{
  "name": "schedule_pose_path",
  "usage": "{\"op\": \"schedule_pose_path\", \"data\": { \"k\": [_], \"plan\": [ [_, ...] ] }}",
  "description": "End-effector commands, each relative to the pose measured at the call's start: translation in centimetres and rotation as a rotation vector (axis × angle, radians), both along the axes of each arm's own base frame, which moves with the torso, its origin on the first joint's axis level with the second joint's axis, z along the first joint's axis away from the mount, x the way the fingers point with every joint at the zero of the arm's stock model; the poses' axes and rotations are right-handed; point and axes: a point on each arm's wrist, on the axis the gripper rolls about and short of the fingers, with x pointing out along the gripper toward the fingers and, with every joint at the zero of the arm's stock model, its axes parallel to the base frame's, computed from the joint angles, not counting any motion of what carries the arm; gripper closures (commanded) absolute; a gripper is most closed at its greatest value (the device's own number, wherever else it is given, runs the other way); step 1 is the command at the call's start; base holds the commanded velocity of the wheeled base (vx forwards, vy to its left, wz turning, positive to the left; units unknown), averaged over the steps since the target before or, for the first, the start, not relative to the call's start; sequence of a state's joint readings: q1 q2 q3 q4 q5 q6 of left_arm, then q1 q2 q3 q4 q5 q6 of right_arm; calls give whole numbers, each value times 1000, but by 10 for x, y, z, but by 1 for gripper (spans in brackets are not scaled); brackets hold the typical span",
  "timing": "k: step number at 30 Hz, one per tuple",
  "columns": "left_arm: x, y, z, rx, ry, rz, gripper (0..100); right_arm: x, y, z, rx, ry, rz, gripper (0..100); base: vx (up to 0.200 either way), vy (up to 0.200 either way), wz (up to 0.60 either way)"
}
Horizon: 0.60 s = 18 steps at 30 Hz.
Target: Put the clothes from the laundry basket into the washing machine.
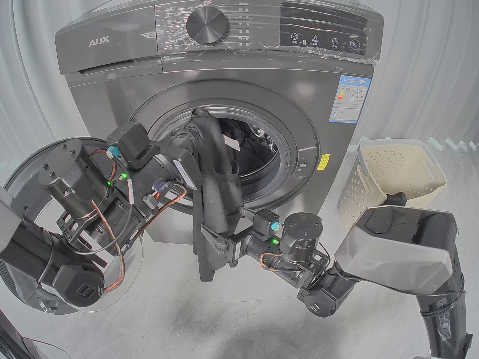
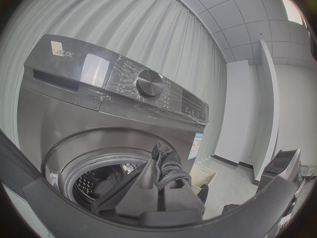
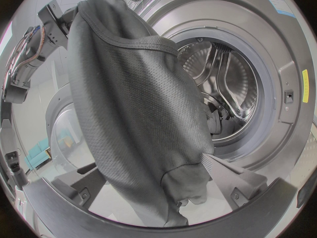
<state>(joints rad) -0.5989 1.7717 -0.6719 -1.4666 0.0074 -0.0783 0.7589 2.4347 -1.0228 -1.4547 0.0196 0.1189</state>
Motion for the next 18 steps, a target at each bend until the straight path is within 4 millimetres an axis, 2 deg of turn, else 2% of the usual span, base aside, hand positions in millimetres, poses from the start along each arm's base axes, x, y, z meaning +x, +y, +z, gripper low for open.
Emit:
{"op": "schedule_pose_path", "data": {
  "k": [1,6,7,16,18],
  "plan": [
    [-2,-3,0,-2,0,-12,100,8,9,-12,5,-6,-8,0,0,0,0],
    [-1,-3,-3,3,9,-12,100,8,11,-18,6,-5,-10,0,0,0,0],
    [-1,-4,-3,1,7,-12,100,9,12,-17,11,-9,-18,100,0,0,0],
    [-2,0,-7,7,21,-6,100,15,4,-9,38,-36,-48,100,0,0,0],
    [-3,2,-11,16,36,-2,100,20,-4,-4,48,-48,-68,100,0,0,0]
  ]
}}
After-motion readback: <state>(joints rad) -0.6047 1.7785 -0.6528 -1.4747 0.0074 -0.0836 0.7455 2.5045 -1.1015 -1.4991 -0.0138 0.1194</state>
